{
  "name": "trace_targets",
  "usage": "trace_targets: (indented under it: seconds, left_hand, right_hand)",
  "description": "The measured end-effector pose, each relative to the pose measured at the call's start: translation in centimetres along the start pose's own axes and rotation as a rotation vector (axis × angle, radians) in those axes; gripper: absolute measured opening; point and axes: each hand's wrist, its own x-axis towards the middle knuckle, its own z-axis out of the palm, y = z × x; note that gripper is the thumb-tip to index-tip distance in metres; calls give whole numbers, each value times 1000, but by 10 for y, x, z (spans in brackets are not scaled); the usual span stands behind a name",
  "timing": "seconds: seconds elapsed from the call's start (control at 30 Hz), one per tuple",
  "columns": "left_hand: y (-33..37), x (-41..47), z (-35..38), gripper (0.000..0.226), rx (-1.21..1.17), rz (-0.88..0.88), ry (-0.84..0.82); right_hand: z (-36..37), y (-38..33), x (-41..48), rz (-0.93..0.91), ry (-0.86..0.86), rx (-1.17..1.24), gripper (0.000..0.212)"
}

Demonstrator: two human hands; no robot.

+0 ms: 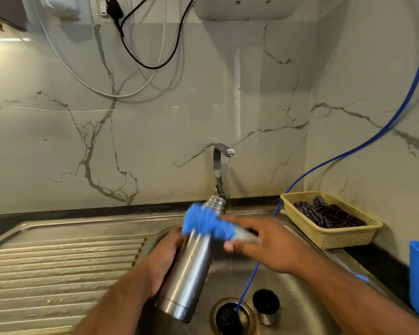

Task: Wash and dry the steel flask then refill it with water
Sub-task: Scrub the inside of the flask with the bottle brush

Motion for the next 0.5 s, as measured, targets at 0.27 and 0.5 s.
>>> trace_targets:
  seconds: [0.27, 0.5]
  left_hand:
    - [1, -1, 1, 53, 4, -5, 20]
    - [0, 2, 0, 58, 27, -12, 47]
  right_hand:
    - [0, -2, -2, -32, -30, -116, 62]
    - [-2, 0, -1, -37, -41, -163, 64]
